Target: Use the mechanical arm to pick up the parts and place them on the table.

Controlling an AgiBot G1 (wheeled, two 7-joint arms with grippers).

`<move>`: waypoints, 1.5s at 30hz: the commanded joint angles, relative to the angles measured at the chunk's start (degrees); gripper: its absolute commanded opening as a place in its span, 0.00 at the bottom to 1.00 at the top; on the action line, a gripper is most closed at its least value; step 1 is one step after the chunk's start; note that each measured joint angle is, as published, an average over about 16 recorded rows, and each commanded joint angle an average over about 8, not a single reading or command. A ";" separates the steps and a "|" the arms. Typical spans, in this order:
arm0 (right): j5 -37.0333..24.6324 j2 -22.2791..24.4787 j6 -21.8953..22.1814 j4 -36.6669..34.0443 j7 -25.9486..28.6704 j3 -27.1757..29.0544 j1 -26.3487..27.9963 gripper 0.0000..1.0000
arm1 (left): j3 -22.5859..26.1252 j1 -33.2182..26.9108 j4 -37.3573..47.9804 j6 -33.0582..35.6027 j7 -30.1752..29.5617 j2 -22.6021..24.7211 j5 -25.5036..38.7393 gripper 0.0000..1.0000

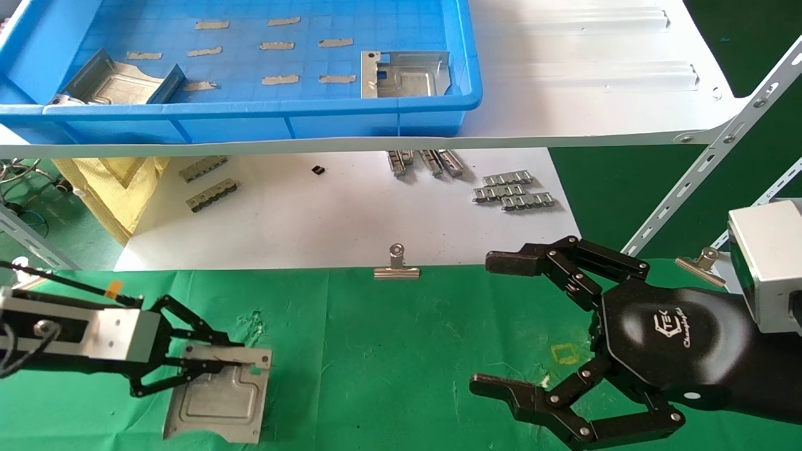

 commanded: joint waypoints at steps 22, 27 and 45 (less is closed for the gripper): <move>0.00 0.00 0.00 0.00 0.00 0.00 0.00 1.00 | 0.18 0.12 12.79 -2.35 7.78 3.49 -2.99 1.00; 0.00 0.00 0.00 0.00 0.00 0.00 0.00 1.00 | 0.05 0.04 12.94 -0.13 7.08 3.55 -3.85 1.00; 0.01 0.01 0.01 -0.01 0.00 0.00 -0.01 1.00 | -3.55 5.96 0.04 1.10 -18.07 -1.75 -22.86 1.00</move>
